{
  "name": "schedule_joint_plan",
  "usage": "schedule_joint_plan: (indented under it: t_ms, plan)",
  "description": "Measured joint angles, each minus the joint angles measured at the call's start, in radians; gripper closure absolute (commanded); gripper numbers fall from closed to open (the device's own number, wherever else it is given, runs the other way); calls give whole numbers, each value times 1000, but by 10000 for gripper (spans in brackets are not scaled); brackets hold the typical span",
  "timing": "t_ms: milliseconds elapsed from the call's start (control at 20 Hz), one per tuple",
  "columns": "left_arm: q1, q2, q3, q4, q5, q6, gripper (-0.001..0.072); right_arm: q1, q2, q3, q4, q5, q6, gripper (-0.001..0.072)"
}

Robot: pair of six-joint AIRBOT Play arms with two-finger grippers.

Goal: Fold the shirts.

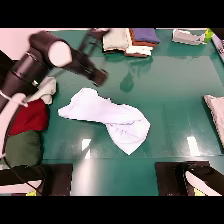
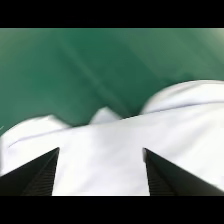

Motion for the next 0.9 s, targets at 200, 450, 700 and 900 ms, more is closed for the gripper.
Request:
schedule_joint_plan:
  t_ms: [200,450,700,900]
  plan:
    - [236,-87,-72,0,-10,-10,91,0,-13,-1,0,21,0,690]
    - [349,-251,-113,-43,23,-10,91,14,-61,-1,0,84,1,690]
    - [374,-352,-123,-95,70,6,248,70,-134,-1,-2,124,1,690]
    - [378,-388,-125,-187,57,67,604,94,-195,-2,-3,149,1,690]
